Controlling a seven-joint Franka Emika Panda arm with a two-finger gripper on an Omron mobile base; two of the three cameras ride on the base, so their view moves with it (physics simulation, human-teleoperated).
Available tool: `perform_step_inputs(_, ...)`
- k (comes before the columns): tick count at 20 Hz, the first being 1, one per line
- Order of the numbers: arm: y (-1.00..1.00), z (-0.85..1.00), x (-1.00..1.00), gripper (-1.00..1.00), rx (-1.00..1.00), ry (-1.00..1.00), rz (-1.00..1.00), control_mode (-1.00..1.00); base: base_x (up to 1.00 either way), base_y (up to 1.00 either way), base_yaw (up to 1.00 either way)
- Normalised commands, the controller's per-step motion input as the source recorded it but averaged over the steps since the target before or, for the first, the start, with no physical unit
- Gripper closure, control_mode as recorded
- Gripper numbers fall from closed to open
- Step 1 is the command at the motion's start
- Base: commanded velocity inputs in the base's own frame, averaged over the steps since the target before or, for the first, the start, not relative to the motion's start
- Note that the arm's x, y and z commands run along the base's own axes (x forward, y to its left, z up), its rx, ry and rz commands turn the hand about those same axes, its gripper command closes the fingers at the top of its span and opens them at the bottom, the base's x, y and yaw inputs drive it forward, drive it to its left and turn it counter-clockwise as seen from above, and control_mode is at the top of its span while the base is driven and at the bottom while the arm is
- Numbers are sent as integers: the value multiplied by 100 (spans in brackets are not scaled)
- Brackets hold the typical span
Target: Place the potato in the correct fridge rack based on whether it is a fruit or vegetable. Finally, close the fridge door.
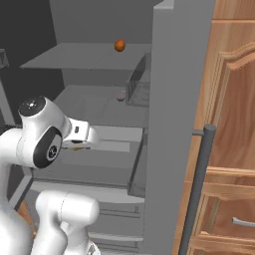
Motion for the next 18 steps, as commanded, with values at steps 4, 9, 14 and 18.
perform_step_inputs(4, 0, 0, 93, 100, 0, 0, 1, -100, 0, 0, 0)
perform_step_inputs(9, 0, 0, 100, 100, 0, 0, 0, -100, 0, 0, 0)
perform_step_inputs(14, 0, 0, 100, 100, 0, 0, 0, -100, 0, 0, 0)
perform_step_inputs(18, 3, 0, 98, 100, 0, 0, 0, -100, 0, 0, 0)
